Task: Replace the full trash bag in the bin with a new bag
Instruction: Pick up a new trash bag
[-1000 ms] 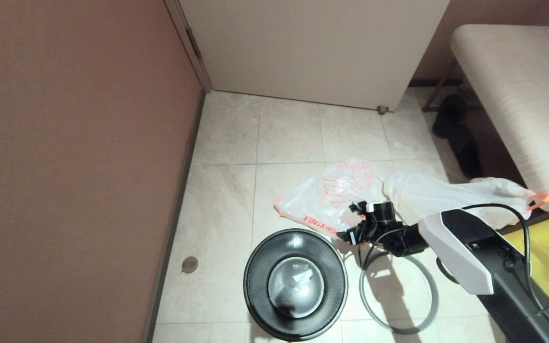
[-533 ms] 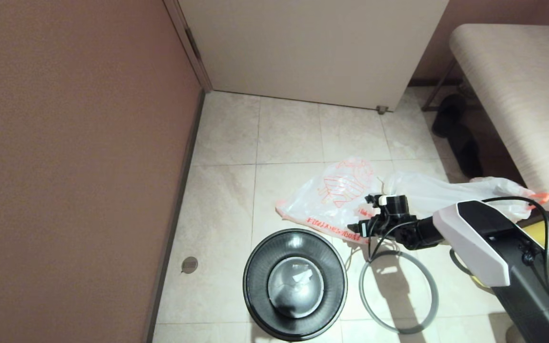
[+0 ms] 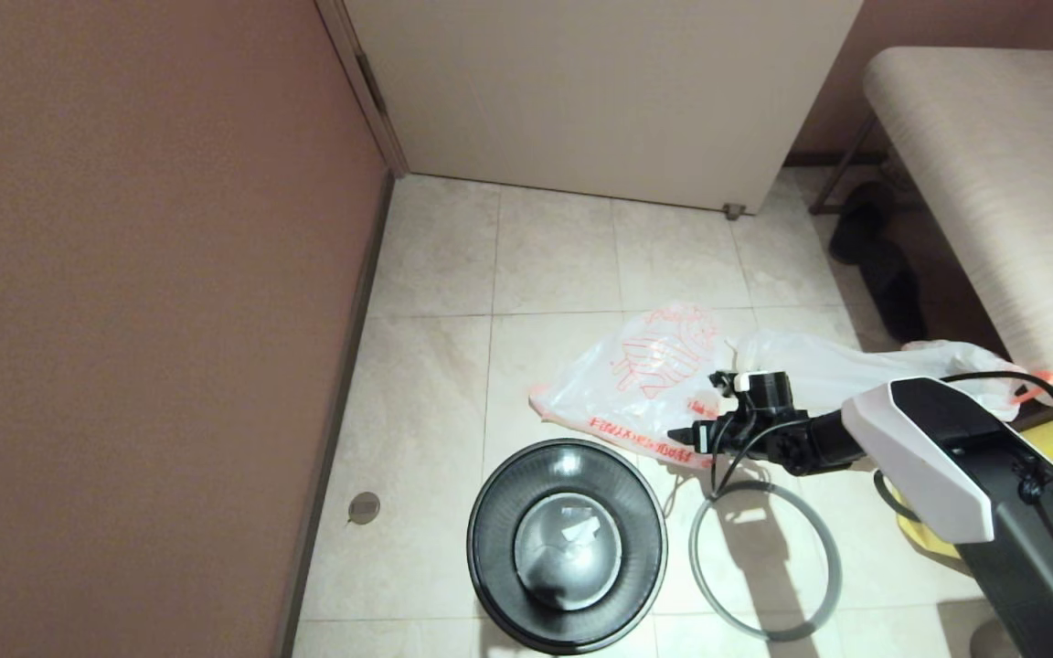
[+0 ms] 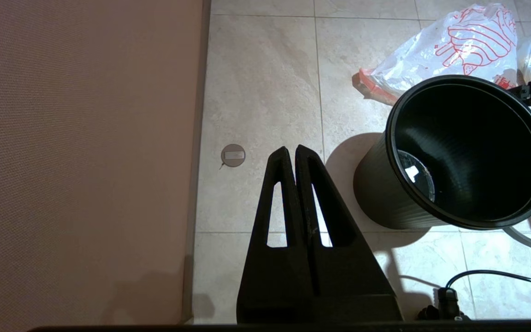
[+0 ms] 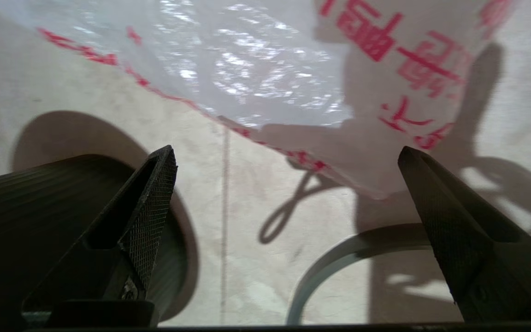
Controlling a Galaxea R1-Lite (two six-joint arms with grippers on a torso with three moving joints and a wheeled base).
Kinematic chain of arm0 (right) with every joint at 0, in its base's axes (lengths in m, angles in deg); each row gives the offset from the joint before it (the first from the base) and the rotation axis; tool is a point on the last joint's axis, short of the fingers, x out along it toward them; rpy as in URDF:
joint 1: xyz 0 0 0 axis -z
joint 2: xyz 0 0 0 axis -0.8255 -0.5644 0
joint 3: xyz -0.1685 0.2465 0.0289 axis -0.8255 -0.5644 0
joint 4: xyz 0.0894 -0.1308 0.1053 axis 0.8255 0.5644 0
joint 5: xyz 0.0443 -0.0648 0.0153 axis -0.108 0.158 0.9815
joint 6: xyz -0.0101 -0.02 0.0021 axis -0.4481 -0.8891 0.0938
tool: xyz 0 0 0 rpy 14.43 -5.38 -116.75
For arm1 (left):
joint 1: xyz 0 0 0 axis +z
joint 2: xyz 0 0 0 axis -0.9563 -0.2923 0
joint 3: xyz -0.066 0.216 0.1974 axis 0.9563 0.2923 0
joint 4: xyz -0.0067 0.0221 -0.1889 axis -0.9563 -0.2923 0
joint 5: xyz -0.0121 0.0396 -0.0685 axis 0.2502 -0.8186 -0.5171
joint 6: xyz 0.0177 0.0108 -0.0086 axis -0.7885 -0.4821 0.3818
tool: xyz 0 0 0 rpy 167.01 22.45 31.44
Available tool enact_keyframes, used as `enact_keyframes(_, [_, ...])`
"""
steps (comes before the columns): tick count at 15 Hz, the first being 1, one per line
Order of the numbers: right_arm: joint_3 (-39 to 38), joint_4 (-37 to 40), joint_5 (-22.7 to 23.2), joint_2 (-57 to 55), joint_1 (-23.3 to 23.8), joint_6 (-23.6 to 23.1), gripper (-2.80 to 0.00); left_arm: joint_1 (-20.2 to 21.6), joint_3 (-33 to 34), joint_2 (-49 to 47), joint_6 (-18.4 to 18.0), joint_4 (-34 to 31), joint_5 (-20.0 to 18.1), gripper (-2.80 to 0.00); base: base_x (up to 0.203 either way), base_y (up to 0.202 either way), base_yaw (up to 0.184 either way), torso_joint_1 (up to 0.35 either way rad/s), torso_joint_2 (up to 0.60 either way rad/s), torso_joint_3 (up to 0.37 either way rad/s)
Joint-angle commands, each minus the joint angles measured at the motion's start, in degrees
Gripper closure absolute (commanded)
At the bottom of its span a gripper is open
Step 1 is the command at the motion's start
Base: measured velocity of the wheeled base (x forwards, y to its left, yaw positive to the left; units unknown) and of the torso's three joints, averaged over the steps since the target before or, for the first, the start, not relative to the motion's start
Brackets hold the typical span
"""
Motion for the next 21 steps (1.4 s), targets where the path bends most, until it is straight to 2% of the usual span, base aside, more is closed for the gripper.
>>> enact_keyframes(1, [0.67,-0.05,4.31,0.13,1.71,1.36,-2.8,0.06,0.0,-0.05,0.05,-0.01,0.03,0.0,0.0,0.0,0.0,0.0,0.0,0.0])
enact_keyframes(4, [1.25,0.02,5.51,-1.45,2.18,0.84,-2.8,0.06,0.0,-0.05,0.05,-0.01,0.03,0.0,0.0,0.0,0.0,0.0,0.0,0.0])
enact_keyframes(7, [5.28,4.43,5.73,-4.44,2.64,-3.59,-2.8,0.06,0.0,-0.05,0.05,-0.01,0.03,0.0,0.0,0.0,0.0,0.0,0.0,0.0])
enact_keyframes(10, [6.32,5.41,5.86,-7.57,3.59,-8.29,-2.8,0.06,0.0,-0.05,0.05,-0.01,0.03,0.0,0.0,0.0,0.0,0.0,0.0,0.0])
enact_keyframes(15, [8.33,5.16,11.16,-10.51,4.21,-13.12,-2.8,0.06,0.0,-0.05,0.05,-0.01,0.03,0.0,0.0,0.0,0.0,0.0,0.0,0.0])
enact_keyframes(17, [8.36,2.73,15.99,-10.81,4.22,-13.21,-2.8,0.06,0.0,-0.05,0.05,-0.01,0.03,0.0,0.0,0.0,0.0,0.0,0.0,0.0])
enact_keyframes(20, [8.72,-9.77,17.52,-14.1,4.19,-14.45,-2.8,0.06,0.0,-0.05,0.05,-0.01,0.03,0.0,0.0,0.0,0.0,0.0,0.0,0.0])
enact_keyframes(21, [8.86,-11.72,19.0,-15.01,3.86,-14.82,-2.8,0.06,0.0,-0.05,0.05,-0.01,0.03,0.0,0.0,0.0,0.0,0.0,0.0,0.0])
